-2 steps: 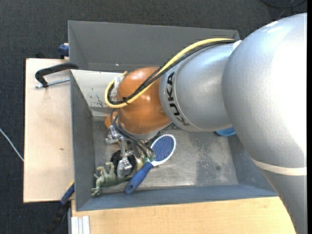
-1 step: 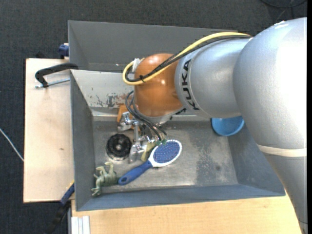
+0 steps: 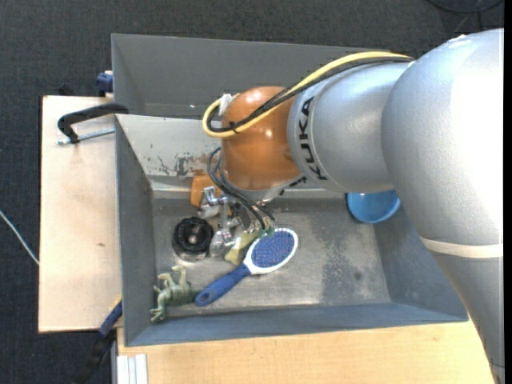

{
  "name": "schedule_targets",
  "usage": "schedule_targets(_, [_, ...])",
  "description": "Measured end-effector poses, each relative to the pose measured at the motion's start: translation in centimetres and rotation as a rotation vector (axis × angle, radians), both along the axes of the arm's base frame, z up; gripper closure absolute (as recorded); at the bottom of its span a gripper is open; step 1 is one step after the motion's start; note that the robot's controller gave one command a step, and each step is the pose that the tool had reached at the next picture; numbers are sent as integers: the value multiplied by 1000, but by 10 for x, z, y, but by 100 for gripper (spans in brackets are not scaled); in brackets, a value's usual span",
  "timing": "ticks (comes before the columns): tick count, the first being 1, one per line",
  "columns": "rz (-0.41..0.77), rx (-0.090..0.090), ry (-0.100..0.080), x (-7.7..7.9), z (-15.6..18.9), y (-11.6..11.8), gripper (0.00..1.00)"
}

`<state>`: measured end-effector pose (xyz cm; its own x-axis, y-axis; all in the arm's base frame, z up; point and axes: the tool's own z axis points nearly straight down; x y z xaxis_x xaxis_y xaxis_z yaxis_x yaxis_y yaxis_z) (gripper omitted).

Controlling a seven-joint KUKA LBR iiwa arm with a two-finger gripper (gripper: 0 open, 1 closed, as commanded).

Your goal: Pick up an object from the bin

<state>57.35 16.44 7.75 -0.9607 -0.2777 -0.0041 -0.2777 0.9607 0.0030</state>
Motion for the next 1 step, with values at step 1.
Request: schedule_targets(1, [13, 0, -9, -26, 135, 3, 100])
